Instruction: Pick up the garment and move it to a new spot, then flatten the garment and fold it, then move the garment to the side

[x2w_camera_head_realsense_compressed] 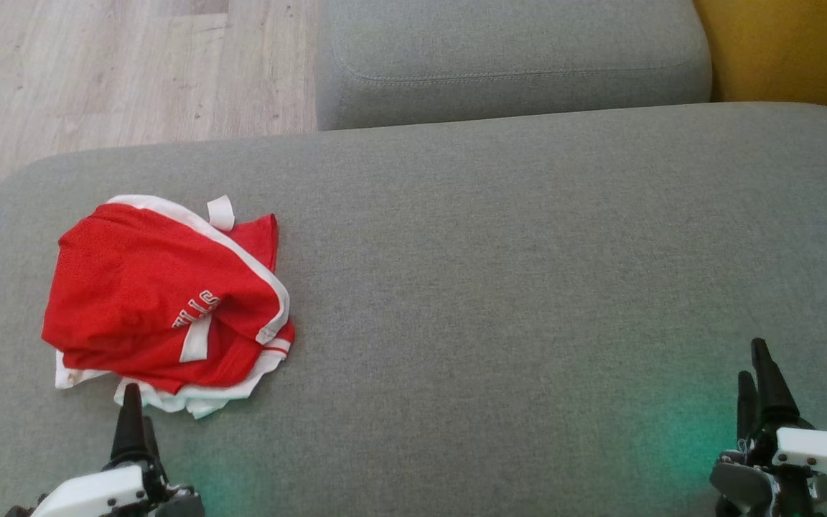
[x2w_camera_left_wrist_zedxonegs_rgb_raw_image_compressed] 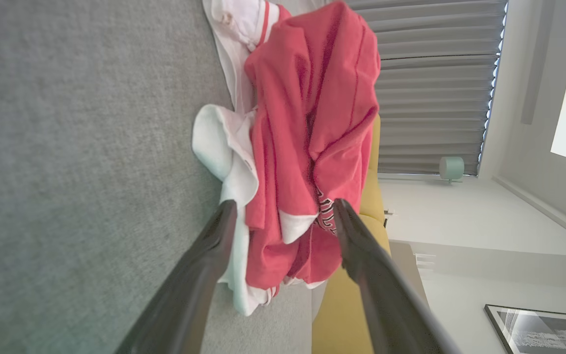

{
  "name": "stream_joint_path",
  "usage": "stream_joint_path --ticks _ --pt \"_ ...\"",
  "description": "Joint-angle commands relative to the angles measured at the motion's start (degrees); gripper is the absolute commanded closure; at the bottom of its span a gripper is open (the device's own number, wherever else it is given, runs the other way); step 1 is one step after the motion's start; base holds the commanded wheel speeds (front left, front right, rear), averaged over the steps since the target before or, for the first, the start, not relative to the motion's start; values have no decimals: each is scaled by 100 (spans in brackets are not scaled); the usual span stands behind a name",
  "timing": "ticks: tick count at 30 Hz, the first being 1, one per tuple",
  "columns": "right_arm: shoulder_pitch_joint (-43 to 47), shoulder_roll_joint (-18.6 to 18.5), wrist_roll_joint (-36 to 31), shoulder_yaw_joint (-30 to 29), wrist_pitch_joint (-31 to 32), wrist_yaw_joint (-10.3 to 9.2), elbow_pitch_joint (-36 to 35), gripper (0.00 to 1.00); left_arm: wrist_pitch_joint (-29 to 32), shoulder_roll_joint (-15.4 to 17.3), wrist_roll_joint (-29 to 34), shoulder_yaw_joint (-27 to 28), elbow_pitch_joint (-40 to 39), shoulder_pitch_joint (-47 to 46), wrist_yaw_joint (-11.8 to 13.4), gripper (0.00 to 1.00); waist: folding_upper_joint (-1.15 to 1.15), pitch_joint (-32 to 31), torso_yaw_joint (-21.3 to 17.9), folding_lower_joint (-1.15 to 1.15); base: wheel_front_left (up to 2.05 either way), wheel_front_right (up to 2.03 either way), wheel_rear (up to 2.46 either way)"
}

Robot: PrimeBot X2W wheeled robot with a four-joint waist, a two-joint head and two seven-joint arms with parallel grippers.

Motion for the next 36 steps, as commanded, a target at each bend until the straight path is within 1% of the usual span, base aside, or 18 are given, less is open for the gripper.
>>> stream_joint_path --ticks 1,6,10,13,22,30,36 --pt "-241 -23 -30 7 -25 7 -208 0 -36 33 59 22 -195 -204 -6 0 0 0 0 0 0 0 0" --pt "-272 -25 -383 -28 -110 9 -282 0 -121 35 164 97 -221 -213 -8 0 0 -3 12 0 0 0 0" --pt "-289 -26 -797 -30 -177 11 -398 0 -189 37 356 237 -232 -252 15 0 0 -4 20 0 0 0 0" --pt "-304 -27 -1256 -1 -245 12 -548 0 -257 39 632 321 -345 -307 54 0 0 6 17 0 0 0 0" --pt "-331 -31 -2254 110 -397 16 -919 0 -410 43 1349 341 -853 -361 264 0 0 45 5 0 0 0 0" --pt "-371 -34 -3291 248 -532 19 -1145 0 -545 46 2383 -48 -1312 -365 490 0 0 65 20 0 0 0 0" --pt "-363 -36 -3989 372 -633 21 -1260 0 -647 49 3397 -469 -1477 -380 563 0 0 72 37 0 0 0 0"
